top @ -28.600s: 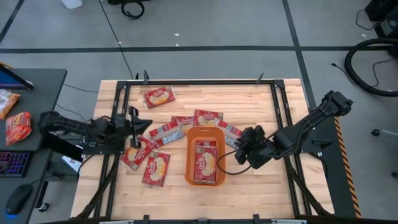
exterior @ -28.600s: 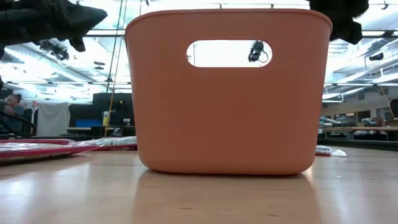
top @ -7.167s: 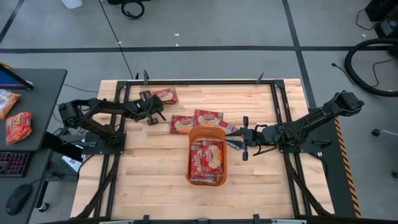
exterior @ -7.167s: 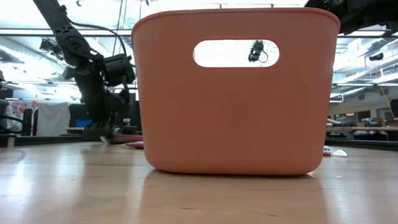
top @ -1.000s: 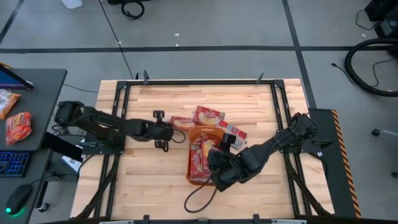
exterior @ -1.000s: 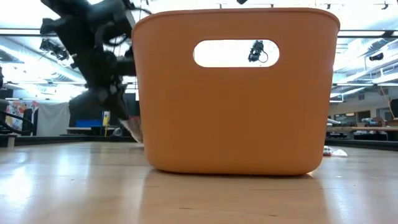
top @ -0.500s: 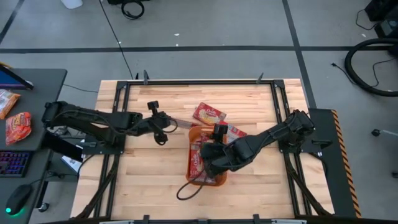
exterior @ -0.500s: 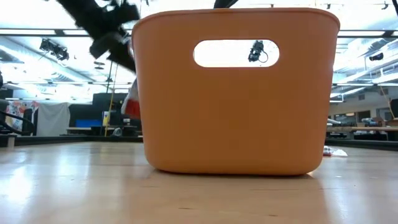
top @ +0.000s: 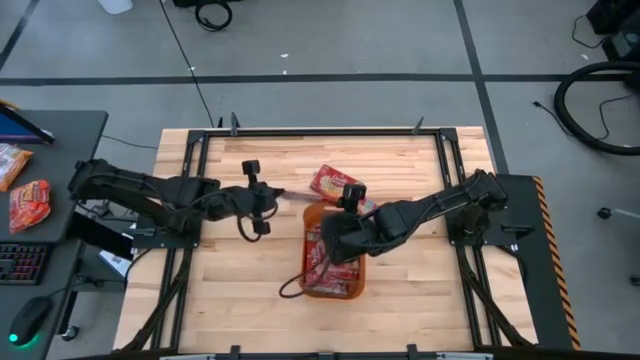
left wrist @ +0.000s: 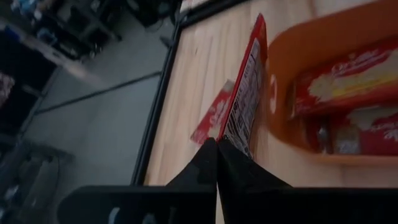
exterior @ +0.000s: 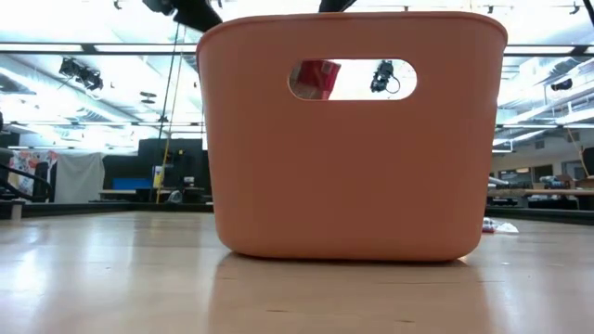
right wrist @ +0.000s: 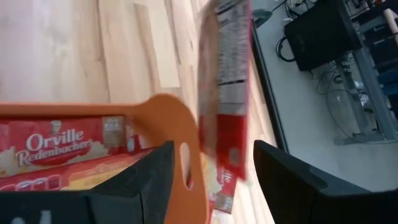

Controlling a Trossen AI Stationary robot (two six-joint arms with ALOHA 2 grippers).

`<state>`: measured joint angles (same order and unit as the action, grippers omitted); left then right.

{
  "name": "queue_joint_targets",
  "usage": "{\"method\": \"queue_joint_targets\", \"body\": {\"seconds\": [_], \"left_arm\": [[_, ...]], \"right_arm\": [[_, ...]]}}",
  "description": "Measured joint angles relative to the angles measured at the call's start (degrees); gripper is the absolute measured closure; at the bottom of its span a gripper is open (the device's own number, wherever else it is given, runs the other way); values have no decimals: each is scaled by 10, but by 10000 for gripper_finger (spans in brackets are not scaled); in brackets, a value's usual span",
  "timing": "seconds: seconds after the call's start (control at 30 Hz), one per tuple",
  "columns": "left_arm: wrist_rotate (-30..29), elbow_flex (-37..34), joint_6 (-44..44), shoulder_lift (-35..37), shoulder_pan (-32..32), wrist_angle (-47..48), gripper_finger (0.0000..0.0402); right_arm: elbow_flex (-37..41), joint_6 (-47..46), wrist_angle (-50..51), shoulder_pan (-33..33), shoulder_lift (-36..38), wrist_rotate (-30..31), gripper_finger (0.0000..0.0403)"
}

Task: Sort popcorn bags into baskets
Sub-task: Put the red popcorn bag into the orange bin

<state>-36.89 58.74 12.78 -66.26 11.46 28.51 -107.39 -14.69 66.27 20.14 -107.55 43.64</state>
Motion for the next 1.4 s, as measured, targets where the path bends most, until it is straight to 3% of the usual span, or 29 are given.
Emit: {"method": "queue_joint_targets", "body": {"seconds": [0.27, 0.6, 0.83, 1.17, 1.4], "left_arm": [[0, 1, 47, -2, 28, -73, 401], [-16, 1, 95, -2, 40, -146, 400], [-59, 1, 88, -2, 38, -125, 399], [-59, 1, 56, -2, 38, -131, 398], [-37, 1, 46, -3, 39, -159, 398]], "right_arm": [[0, 87, -58, -31, 4, -11, 179], [0, 77, -123, -61, 3, -126, 201], [0, 26, -136, -60, 22, -115, 206], [-1, 35, -217, -64, 29, -117, 206], [55, 39, -265, -81, 27, -143, 206]]}}
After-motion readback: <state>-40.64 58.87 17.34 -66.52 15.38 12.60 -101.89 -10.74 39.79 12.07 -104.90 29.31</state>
